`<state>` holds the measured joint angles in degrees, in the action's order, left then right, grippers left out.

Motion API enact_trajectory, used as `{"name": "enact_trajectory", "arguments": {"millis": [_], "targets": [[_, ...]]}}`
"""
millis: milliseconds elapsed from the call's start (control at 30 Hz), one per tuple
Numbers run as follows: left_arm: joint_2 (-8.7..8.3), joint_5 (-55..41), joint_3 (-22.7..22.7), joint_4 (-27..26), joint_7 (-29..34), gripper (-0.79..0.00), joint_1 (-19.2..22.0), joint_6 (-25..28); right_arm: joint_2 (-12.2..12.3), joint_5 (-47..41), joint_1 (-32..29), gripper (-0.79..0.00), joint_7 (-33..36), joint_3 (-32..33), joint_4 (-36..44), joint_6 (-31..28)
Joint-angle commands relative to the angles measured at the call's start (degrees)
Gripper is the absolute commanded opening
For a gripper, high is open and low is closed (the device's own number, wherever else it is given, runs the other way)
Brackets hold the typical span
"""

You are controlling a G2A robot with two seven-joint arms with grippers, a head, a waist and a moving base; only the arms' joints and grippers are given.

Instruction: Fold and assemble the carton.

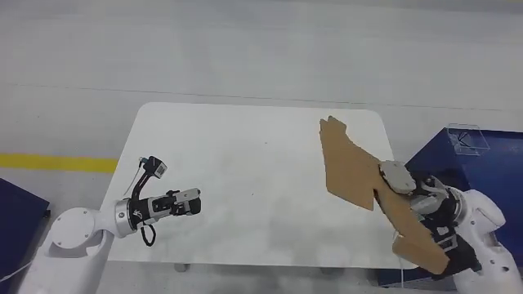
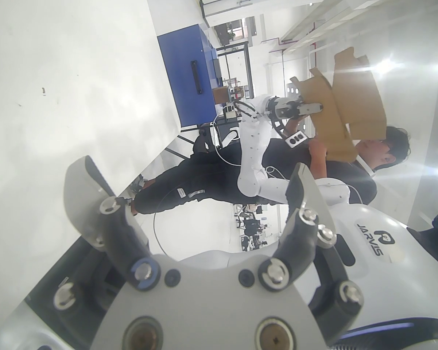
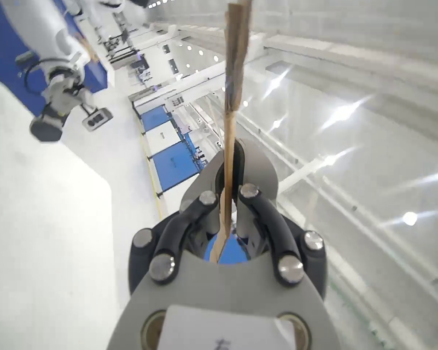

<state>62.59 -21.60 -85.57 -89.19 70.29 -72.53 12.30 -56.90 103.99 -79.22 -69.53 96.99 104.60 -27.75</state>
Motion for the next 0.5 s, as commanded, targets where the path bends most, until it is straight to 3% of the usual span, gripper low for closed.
{"name": "enact_trajectory", "arguments": {"millis": [0,133,200,333,467], "targets": [[0.00,0.00,0.00,0.00,0.00,0.000,0.00,0.00,0.09,-11.05,-0.30,-0.785,5.73,0.65,0.28,-9.10],[0.00,0.00,0.00,0.00,0.00,0.000,0.00,0.00,0.28,-35.11,-2.57,-0.785,19.90,0.31,-0.96,-26.17],[0.00,0.00,0.00,0.00,0.00,0.000,0.00,0.00,0.77,-49.99,-4.29,-0.785,31.69,-1.61,-1.18,-30.25],[0.00,0.00,0.00,0.00,0.00,0.000,0.00,0.00,3.25,-82.42,-7.93,-0.785,61.17,-7.23,2.13,-27.89],[0.00,0.00,0.00,0.00,0.00,0.000,0.00,0.00,6.03,-111.20,-7.73,-0.785,91.38,-7.54,5.50,-13.71]]}}
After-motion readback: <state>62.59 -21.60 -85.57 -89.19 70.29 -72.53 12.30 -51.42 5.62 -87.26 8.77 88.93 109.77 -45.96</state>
